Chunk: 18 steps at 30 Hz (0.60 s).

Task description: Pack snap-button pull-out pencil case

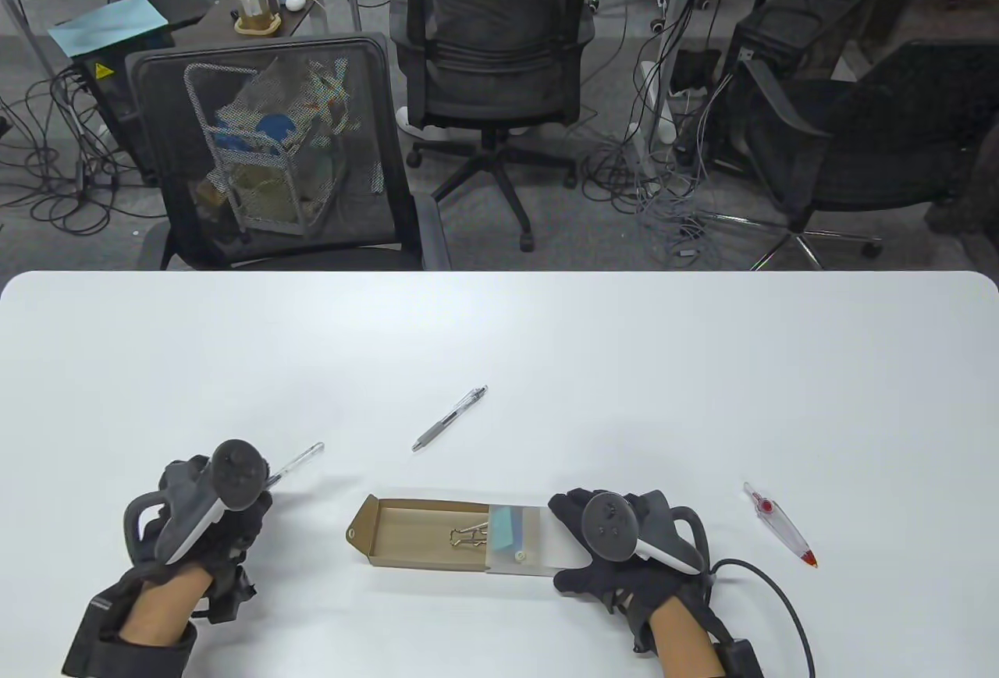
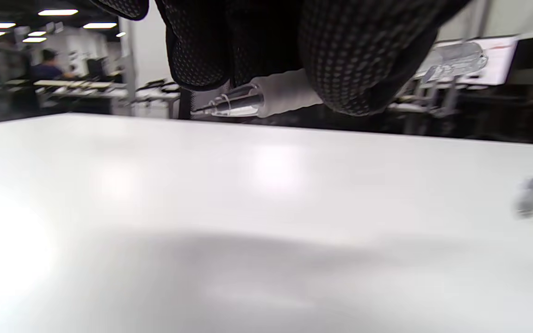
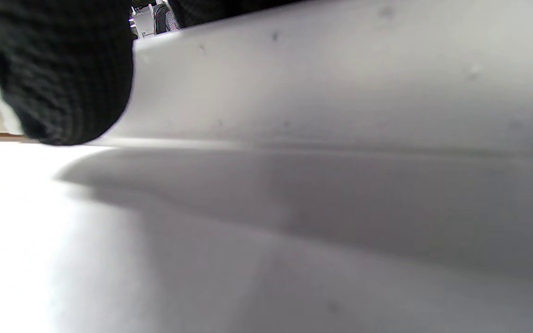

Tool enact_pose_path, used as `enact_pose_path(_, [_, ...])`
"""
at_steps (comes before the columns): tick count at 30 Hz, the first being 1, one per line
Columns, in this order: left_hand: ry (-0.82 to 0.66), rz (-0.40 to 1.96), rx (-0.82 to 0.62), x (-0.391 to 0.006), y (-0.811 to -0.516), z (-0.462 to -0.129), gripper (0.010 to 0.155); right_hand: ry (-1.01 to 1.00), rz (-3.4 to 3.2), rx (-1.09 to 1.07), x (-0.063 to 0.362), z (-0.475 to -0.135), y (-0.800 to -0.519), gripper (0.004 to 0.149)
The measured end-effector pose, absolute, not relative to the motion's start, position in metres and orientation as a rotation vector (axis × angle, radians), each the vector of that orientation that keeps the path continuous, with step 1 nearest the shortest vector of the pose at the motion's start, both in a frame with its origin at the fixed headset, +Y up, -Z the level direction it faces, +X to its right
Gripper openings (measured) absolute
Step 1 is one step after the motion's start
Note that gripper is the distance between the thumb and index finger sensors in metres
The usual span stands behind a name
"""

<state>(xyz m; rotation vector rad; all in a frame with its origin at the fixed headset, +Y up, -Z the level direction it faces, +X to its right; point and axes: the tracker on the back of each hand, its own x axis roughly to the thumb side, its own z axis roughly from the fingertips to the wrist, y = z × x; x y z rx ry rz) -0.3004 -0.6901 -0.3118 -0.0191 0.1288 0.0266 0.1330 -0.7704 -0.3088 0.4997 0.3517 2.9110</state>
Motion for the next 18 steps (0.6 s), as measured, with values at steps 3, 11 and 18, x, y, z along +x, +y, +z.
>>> enact_pose_path(3, [-0.010, -0.063, 0.022, -0.260, -0.677, -0.303, 0.051, 0.353, 2.912, 0.499, 0.133, -0.309, -0.770, 0.091])
enact_pose_path(11, [-0.325, -0.467, 0.065, -0.161, -0.696, -0.280, 0.050, 0.350, 2.913, 0.500, 0.133, -0.309, -0.771, 0.091])
enact_pose_path(18, [-0.413, -0.611, -0.014, -0.125, -0.722, -0.281, 0.050, 0.350, 2.913, 0.501, 0.133, -0.309, -0.771, 0.091])
